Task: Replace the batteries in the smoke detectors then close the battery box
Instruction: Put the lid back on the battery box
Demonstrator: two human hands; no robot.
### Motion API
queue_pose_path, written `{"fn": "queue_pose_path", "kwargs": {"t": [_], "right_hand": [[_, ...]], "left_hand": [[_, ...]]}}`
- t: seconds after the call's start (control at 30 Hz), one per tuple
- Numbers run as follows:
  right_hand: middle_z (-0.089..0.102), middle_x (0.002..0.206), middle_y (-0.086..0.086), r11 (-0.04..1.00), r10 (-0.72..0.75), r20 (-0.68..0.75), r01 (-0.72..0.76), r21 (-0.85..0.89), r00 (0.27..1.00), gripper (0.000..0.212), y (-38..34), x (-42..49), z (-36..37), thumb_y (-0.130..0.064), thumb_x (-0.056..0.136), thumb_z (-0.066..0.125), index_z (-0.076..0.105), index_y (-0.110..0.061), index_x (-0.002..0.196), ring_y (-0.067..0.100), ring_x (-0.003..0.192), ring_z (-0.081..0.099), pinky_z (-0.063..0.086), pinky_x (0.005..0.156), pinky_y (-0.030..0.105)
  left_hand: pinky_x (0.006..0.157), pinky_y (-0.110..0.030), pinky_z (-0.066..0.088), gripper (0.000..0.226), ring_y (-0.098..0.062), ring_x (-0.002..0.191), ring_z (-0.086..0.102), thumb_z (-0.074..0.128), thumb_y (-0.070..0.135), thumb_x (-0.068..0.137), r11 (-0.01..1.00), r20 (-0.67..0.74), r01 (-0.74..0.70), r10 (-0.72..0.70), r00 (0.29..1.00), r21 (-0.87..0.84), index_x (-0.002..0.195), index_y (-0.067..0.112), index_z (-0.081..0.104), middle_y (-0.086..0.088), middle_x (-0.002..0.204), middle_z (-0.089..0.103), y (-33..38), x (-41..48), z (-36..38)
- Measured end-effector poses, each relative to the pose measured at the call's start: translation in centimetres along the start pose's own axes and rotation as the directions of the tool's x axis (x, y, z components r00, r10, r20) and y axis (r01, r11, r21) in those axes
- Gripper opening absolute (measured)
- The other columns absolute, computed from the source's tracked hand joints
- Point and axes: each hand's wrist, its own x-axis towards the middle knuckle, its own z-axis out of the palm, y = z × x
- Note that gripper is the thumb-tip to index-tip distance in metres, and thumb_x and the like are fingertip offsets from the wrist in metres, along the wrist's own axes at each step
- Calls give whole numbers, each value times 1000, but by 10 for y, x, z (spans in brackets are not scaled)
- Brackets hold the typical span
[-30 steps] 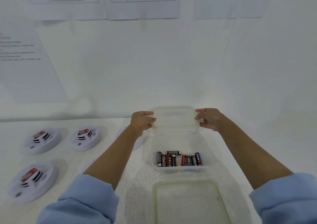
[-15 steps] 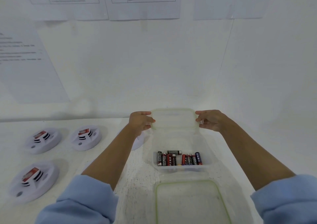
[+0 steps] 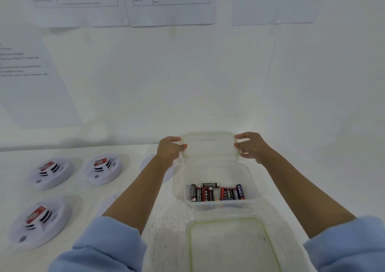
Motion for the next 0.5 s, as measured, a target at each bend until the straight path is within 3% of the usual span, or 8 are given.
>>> {"fn": "queue_pose_path", "kwargs": {"t": [0.07, 0.13, 0.23, 0.33, 0.5], "right_hand": [[53, 97, 15, 998, -28, -30, 26, -64, 999, 34, 1, 1, 4, 0, 86, 57, 51, -3, 119, 22, 86, 51, 51, 85, 42], [50, 105, 14, 991, -57, -47, 51, -125, 997, 34, 2, 3, 8, -1, 87, 55, 49, -3, 121, 23, 89, 50, 51, 83, 43], [48, 112, 11, 972, -109, -51, 95, -216, 993, 40, 3, 4, 10, -2, 87, 53, 45, -6, 125, 23, 92, 49, 48, 88, 41], [47, 109, 10, 968, -123, -49, 109, -225, 991, 45, 4, 5, 12, 1, 86, 50, 40, -10, 129, 23, 91, 48, 47, 91, 44], [47, 107, 10, 965, -141, -39, 128, -228, 989, 47, 5, 6, 14, 2, 87, 47, 39, -13, 131, 24, 89, 49, 47, 92, 47]], "left_hand": [[91, -34, 43, 46, -30, 112, 54, 70, 9, 81, 970, -65, -87, 104, 992, 228, 123, 5, 54, -13, 122, 55, 0, -2, 1], [98, -34, 40, 49, -30, 121, 49, 69, 15, 82, 949, -60, -96, 119, 991, 301, 127, 6, 50, -11, 131, 50, 0, -3, 3], [102, -41, 43, 56, -33, 117, 53, 69, 14, 82, 958, -38, -81, 95, 995, 276, 131, 6, 44, -17, 132, 50, -2, 1, 2], [89, -37, 51, 55, -27, 98, 58, 67, 6, 82, 982, -11, -48, 51, 999, 184, 131, 5, 41, -16, 120, 51, 0, 1, 3], [90, -37, 51, 55, -27, 96, 58, 66, 4, 82, 980, 7, -40, 39, 999, 197, 131, 3, 40, -11, 108, 47, 3, 3, 3]]}}
